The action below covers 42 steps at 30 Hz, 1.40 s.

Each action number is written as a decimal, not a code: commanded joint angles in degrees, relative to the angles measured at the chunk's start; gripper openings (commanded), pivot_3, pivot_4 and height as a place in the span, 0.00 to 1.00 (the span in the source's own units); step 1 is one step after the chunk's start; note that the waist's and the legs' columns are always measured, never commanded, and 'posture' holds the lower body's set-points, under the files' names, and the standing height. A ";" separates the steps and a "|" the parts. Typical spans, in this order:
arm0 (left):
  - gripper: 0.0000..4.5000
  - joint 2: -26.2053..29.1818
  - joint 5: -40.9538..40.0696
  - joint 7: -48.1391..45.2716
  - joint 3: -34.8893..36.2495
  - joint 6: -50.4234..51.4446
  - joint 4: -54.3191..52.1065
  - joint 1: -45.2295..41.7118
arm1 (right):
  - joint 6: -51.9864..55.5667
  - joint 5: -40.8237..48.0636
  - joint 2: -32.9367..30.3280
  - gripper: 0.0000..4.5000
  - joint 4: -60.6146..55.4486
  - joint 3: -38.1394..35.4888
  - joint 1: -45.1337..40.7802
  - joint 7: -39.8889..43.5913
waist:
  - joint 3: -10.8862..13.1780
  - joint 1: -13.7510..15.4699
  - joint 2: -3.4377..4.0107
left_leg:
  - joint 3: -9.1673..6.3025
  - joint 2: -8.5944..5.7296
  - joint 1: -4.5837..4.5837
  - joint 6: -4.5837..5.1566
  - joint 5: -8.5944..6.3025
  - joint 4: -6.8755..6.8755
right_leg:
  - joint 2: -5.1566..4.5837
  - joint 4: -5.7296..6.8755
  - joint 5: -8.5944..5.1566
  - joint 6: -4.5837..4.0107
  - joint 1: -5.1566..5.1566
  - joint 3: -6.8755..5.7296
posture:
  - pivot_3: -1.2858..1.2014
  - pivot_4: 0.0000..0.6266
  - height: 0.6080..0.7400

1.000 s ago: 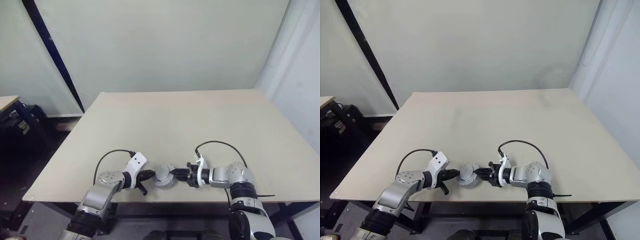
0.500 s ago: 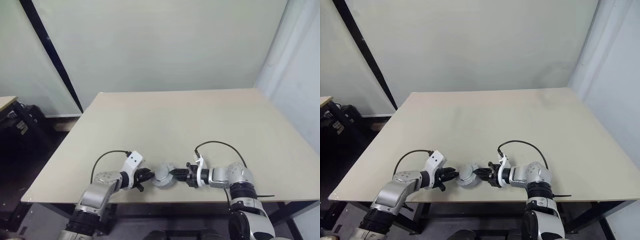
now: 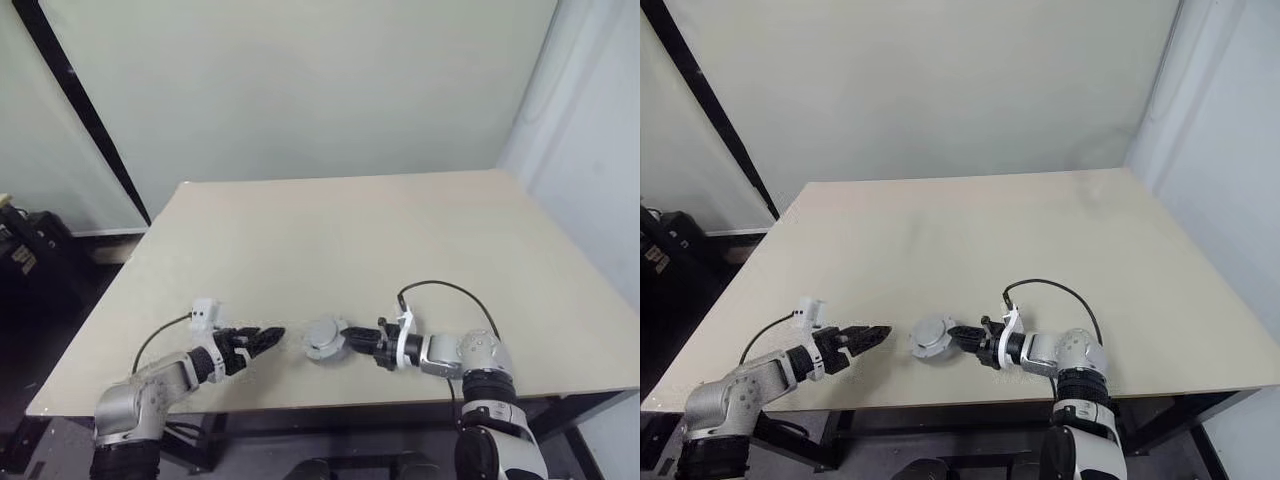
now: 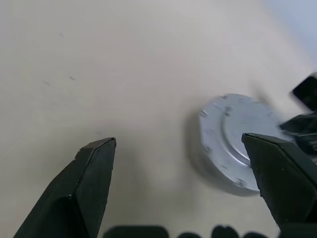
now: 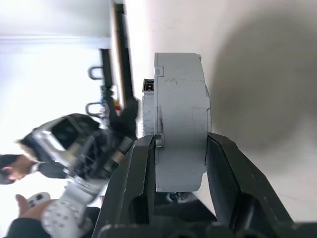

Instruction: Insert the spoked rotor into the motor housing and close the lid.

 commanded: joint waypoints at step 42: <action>0.45 -15.04 -32.97 16.28 7.77 8.46 2.27 -1.00 | 1.24 14.53 6.39 0.57 -6.53 -6.40 -3.56 -4.76 | 0.16 0.04 -0.26 | 0.05 -0.03 -0.05 -0.02 -0.01 0.11 | 0.01 -0.02 0.01 -0.03 0.09 0.02 | 0.52 0.00 1.00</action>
